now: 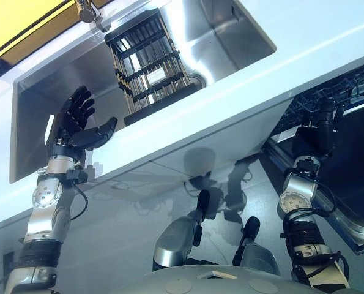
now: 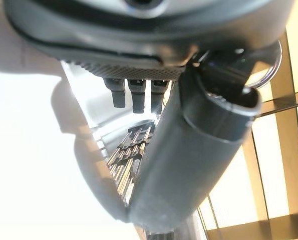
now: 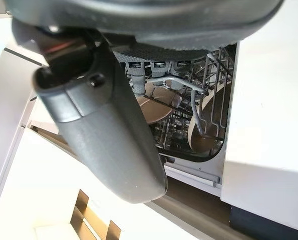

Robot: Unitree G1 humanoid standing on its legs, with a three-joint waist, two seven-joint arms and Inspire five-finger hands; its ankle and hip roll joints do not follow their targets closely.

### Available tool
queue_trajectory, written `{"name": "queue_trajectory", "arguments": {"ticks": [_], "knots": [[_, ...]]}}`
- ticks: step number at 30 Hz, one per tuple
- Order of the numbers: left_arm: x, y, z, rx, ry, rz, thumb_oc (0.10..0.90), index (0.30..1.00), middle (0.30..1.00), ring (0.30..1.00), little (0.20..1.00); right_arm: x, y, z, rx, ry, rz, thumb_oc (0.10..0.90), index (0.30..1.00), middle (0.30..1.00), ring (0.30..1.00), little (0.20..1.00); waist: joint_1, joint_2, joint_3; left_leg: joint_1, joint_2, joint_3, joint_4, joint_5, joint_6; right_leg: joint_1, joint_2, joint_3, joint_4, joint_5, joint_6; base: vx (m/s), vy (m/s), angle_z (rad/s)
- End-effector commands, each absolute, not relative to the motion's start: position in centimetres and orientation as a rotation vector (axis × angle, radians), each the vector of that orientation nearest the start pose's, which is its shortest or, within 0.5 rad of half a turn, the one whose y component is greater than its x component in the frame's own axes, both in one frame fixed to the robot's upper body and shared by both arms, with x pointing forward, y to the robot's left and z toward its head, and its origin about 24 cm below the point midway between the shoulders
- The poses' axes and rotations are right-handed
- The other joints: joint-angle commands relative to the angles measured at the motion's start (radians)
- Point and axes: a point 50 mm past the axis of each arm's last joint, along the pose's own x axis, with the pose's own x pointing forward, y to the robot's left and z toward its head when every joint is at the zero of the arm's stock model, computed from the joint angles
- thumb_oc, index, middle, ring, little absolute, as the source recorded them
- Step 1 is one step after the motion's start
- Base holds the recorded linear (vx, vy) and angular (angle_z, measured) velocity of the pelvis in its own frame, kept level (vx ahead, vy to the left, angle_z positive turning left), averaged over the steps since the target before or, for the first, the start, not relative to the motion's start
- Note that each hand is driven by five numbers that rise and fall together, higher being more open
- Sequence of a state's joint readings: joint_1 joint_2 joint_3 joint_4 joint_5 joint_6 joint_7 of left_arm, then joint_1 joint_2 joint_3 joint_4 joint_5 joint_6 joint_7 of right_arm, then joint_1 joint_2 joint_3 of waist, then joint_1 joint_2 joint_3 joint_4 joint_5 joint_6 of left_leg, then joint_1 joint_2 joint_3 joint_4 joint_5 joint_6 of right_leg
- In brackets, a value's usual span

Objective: Pick up plates and place into dishwasher.

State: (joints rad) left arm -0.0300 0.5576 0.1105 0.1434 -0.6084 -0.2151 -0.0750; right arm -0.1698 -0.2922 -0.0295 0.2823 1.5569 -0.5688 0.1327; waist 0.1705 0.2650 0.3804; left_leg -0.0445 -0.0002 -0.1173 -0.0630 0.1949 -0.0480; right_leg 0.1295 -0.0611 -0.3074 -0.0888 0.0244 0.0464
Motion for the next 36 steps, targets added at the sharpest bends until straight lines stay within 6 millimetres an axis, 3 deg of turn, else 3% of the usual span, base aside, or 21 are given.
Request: {"name": "queue_trajectory", "arguments": {"ticks": [1, 3, 6, 7, 8, 10, 14, 17, 25, 30, 36], "knots": [[24.7, 26.4, 7.9, -0.004, -0.107, -0.064, 0.800, 0.900, 0.900, 0.900, 0.900, 26.5, -10.6, 23.6, 0.834, -0.965, 0.710, 0.800, 0.900, 0.900, 0.900, 0.900, 0.034, -0.196, -0.075, 0.035, -0.109, 0.017, 0.115, -0.209, 0.085, -0.102, -0.069, 0.095, 0.088, 0.020, 0.078, 0.01, 0.013, 0.18], [24.1, 26.1, 7.4, -0.015, -0.099, -0.036, 0.800, 0.900, 0.900, 0.900, 0.900, 27.1, -12.6, 19.3, 0.757, -0.812, 0.450, 0.800, 0.900, 0.900, 0.900, 0.900, 0.012, -0.206, -0.088, 0.049, -0.103, 0.037, 0.116, -0.216, 0.089, -0.097, -0.062, 0.108, 0.088, 0.018, 0.072, 0.00, 0.020, 0.26], [22.8, 25.8, 6.8, -0.035, -0.096, 0.010, 0.800, 0.900, 0.900, 0.900, 0.900, 26.0, -16.5, 12.5, 0.537, -0.571, 0.110, 0.800, 0.900, 0.900, 0.900, 0.900, -0.030, -0.219, -0.109, 0.073, -0.094, 0.077, 0.115, -0.225, 0.092, -0.089, -0.051, 0.132, 0.086, 0.017, 0.068, -0.02, 0.024, 0.24], [22.6, 25.8, 6.7, -0.035, -0.095, 0.019, 0.800, 0.900, 0.900, 0.900, 0.900, 25.6, -17.1, 11.6, 0.520, -0.544, 0.083, 0.800, 0.900, 0.900, 0.900, 0.900, -0.038, -0.221, -0.111, 0.077, -0.091, 0.085, 0.114, -0.227, 0.092, -0.088, -0.050, 0.136, 0.086, 0.016, 0.068, -0.04, 0.009, 0.04], [22.2, 26.1, 6.6, -0.038, -0.099, 0.040, 0.800, 0.900, 0.900, 0.900, 0.900, 24.9, -18.5, 9.8, 0.413, -0.461, -0.020, 0.800, 0.900, 0.900, 0.900, 0.900, -0.060, -0.228, -0.116, 0.087, -0.085, 0.101, 0.112, -0.230, 0.089, -0.086, -0.046, 0.143, 0.086, 0.015, 0.069, -0.06, -0.007, 0.04], [21.8, 26.9, 6.9, -0.039, -0.109, 0.076, 0.800, 0.900, 0.900, 0.900, 0.900, 23.7, -21.8, 8.0, 0.201, -0.372, -0.162, 0.800, 0.900, 0.900, 0.900, 0.900, -0.094, -0.243, -0.121, 0.106, -0.078, 0.128, 0.103, -0.233, 0.085, -0.078, -0.040, 0.155, 0.082, 0.015, 0.071, -0.07, -0.017, 0.02], [22.0, 27.6, 7.7, -0.029, -0.117, 0.099, 0.800, 0.900, 0.900, 0.900, 0.900, 22.1, -25.8, 7.5, -0.097, -0.288, -0.300, 0.800, 0.900, 0.900, 0.900, 0.900, -0.131, -0.263, -0.135, 0.136, -0.073, 0.143, 0.083, -0.236, 0.082, -0.059, -0.032, 0.163, 0.081, 0.011, 0.074, -0.04, -0.036, 0.03], [22.5, 27.7, 8.2, -0.029, -0.123, 0.097, 0.800, 0.900, 0.900, 0.900, 0.900, 22.1, -27.1, 7.9, -0.196, -0.263, -0.315, 0.800, 0.900, 0.900, 0.900, 0.900, -0.141, -0.273, -0.144, 0.157, -0.072, 0.141, 0.069, -0.239, 0.079, -0.041, -0.026, 0.164, 0.076, 0.007, 0.073, -0.03, -0.042, -0.04], [23.8, 26.6, 8.4, -0.041, -0.130, 0.070, 0.800, 0.900, 0.900, 0.900, 0.900, 23.9, -26.7, 9.1, -0.410, -0.247, -0.317, 0.800, 0.900, 0.900, 0.900, 0.900, -0.133, -0.288, -0.179, 0.192, -0.071, 0.134, 0.048, -0.246, 0.075, -0.010, -0.021, 0.162, 0.057, 0.005, 0.075, -0.04, -0.014, -0.01], [23.9, 26.7, 8.3, -0.045, -0.129, 0.082, 0.800, 0.900, 0.900, 0.900, 0.900, 24.1, -26.9, 9.0, -0.451, -0.216, -0.327, 0.800, 0.900, 0.900, 0.900, 0.900, -0.130, -0.290, -0.198, 0.203, -0.070, 0.134, 0.036, -0.248, 0.073, -0.004, -0.020, 0.162, 0.053, 0.003, 0.078, -0.04, 0.015, 0.00], [23.5, 27.7, 8.2, -0.042, -0.131, 0.110, 0.800, 0.900, 0.900, 0.900, 0.900, 23.4, -28.0, 6.5, -0.337, -0.063, -0.372, 0.800, 0.900, 0.900, 0.900, 0.900, -0.134, -0.293, -0.215, 0.214, -0.069, 0.139, 0.028, -0.254, 0.072, -0.005, -0.021, 0.160, 0.055, 0.002, 0.082, -0.04, 0.023, 0.01]]}}
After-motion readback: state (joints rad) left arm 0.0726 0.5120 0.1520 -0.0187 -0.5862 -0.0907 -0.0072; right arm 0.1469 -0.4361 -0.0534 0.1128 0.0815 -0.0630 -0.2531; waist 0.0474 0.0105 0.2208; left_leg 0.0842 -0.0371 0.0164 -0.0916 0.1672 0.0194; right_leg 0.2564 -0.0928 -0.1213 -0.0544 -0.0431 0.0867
